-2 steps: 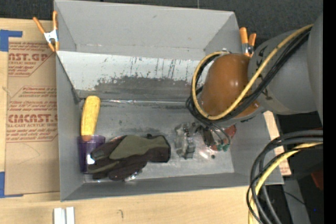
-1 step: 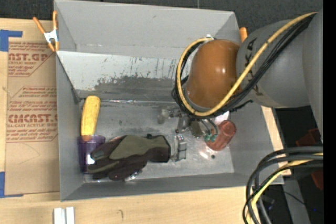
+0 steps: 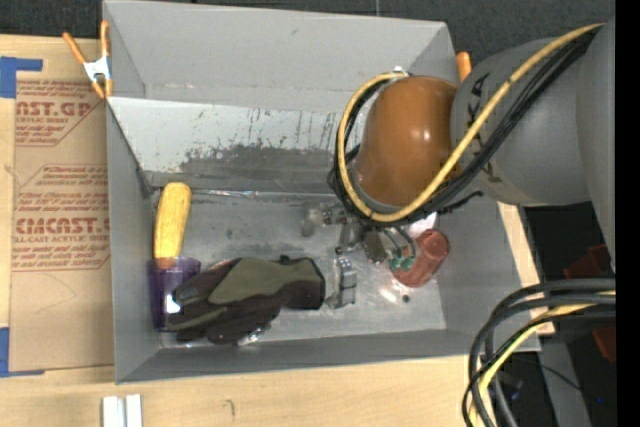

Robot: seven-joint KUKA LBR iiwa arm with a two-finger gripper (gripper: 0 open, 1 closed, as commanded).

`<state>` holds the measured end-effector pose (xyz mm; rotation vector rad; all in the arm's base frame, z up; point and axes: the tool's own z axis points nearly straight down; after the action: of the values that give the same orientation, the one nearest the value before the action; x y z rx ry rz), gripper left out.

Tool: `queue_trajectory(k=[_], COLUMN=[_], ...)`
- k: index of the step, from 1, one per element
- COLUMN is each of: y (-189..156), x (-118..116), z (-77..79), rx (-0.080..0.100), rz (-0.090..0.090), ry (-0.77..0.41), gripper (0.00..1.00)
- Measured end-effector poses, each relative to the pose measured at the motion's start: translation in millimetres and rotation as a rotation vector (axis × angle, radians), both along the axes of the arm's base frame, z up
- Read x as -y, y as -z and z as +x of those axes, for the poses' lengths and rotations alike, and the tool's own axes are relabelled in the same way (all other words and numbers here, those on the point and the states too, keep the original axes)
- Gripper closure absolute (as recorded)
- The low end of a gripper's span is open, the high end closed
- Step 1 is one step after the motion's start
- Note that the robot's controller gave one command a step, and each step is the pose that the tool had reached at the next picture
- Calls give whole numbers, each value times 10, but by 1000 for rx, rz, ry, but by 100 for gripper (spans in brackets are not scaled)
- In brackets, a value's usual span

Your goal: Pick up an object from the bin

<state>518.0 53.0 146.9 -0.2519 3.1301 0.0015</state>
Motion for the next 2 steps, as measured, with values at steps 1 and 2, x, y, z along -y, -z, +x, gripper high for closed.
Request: queue_trajectory(k=[1,2], y=[426,771], x=[-175,-423], z=[-169,-144], rx=[7,1], rz=[0,0], ry=[-30,-158], gripper=[0,100])
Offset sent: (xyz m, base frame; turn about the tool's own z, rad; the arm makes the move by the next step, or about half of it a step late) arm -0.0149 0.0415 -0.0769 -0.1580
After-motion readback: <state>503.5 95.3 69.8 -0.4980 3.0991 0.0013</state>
